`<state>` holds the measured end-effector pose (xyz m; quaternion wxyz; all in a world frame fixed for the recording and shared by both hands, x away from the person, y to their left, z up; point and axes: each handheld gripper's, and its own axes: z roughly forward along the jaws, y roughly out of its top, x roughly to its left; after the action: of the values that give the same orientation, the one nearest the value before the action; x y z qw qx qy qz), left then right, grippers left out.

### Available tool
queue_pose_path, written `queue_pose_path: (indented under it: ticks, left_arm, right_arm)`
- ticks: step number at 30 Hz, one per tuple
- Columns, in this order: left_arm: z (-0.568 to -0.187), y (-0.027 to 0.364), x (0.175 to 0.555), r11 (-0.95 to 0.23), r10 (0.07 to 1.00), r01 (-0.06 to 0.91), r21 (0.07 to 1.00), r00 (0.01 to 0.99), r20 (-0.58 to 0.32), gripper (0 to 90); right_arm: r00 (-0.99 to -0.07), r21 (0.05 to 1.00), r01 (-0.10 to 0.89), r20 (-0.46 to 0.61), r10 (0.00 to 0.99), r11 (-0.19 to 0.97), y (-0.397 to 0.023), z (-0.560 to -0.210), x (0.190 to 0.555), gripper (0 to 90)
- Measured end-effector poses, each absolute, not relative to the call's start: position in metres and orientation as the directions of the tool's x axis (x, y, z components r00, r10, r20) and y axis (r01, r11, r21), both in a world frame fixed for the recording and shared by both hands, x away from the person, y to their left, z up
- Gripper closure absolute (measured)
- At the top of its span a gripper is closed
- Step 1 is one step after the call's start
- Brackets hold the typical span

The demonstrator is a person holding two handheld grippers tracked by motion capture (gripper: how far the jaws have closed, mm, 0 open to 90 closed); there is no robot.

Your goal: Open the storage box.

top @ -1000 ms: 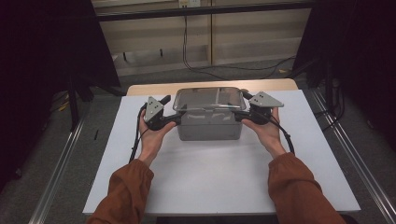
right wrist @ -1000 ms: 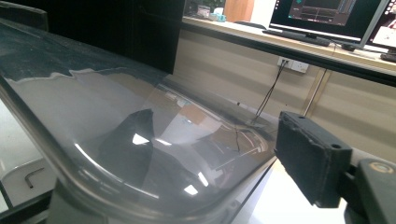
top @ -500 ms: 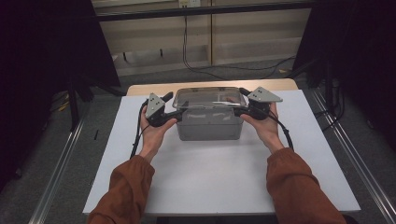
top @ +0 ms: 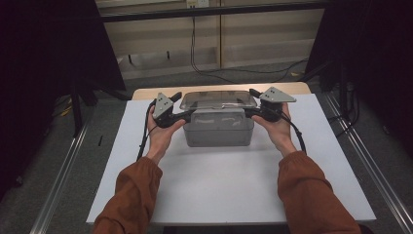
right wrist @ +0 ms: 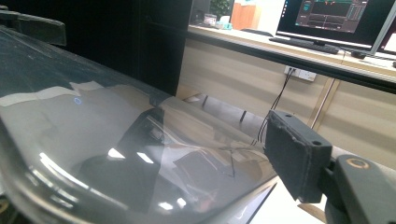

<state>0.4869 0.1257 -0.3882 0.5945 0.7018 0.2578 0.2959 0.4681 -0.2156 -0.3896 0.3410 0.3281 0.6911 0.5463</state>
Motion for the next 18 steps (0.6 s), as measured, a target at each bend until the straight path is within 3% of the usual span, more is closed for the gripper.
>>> queue_pose_path:
  ticks: [18]
  left_arm:
    - [-0.388, 0.125, 0.504, -0.140, 0.726, 0.023, 0.990, 0.683, 0.086, 38.7]
  right_arm:
    - [-0.572, 0.984, 0.075, -0.091, 0.815, 0.162, -0.217, -0.384, 0.479, 44.9]
